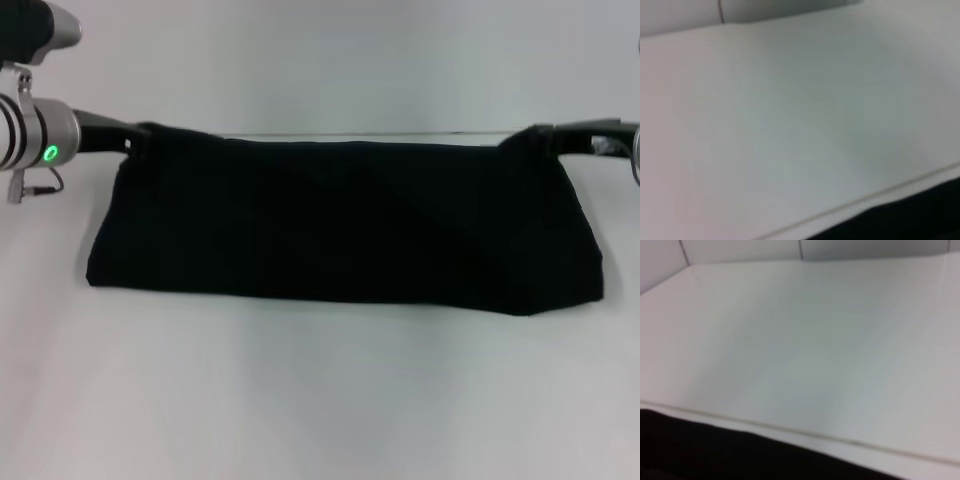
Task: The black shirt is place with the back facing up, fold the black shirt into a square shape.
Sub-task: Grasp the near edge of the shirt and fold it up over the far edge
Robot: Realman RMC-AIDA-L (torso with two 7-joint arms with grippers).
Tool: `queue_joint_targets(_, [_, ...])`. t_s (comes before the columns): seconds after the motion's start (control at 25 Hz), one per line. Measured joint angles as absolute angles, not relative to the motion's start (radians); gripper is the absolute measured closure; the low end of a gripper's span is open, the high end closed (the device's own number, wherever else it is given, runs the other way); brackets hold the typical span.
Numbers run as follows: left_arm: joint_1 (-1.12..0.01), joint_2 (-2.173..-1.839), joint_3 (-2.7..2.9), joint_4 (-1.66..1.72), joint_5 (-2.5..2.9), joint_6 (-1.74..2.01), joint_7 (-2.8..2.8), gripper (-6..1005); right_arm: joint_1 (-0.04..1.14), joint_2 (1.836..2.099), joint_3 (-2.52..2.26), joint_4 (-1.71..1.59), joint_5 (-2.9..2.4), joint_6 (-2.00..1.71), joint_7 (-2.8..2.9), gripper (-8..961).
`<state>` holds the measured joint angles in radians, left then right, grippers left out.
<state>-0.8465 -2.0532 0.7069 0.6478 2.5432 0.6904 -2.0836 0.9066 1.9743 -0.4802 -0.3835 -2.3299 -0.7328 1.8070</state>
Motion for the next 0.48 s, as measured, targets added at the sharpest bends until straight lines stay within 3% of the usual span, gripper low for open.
queue_joint_targets(0.48, [-0.858,-2.076,0.746,0.642,2.543,0.517,-2.079,995,0.967,1.993,-0.517,-0.358,-2.329,-0.565,1.796,923])
